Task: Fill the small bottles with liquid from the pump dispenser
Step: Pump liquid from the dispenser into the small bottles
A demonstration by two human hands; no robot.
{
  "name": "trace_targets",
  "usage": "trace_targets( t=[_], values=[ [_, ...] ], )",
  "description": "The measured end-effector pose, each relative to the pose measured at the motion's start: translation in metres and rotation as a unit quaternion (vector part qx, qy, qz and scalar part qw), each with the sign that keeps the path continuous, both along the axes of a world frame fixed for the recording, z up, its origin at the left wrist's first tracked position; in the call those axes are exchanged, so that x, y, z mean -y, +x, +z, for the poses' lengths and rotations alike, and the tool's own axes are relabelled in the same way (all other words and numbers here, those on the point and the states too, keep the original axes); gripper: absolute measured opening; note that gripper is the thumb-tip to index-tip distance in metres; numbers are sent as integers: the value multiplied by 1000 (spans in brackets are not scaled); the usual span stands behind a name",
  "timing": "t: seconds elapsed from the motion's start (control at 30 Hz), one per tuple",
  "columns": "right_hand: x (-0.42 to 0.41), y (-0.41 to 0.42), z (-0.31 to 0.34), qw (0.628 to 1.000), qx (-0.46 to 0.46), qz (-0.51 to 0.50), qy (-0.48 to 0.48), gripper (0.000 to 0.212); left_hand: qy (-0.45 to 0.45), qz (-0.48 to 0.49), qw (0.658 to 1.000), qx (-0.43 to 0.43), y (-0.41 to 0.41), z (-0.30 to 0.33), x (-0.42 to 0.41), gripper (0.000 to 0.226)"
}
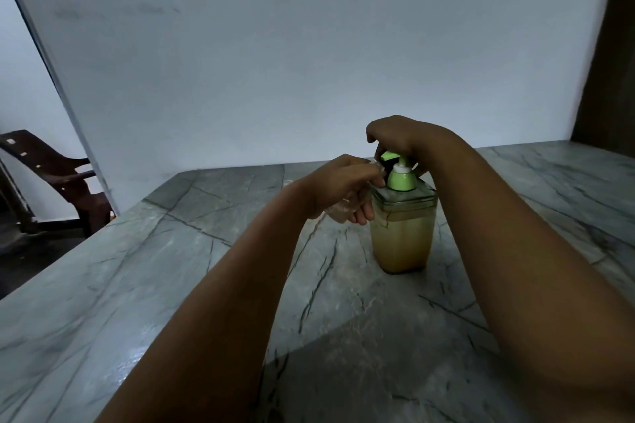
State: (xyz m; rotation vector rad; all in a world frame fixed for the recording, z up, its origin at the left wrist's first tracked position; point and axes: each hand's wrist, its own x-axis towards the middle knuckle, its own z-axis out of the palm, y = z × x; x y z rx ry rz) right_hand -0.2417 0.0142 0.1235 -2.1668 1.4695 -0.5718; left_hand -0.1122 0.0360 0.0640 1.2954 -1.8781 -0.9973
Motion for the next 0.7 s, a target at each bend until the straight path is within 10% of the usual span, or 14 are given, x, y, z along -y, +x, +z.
trace_targets(
  t=[0.7],
  values=[
    [5, -2, -2, 999, -21, -39, 6, 25, 0, 4, 1000, 15, -4, 3, -2, 26]
  ],
)
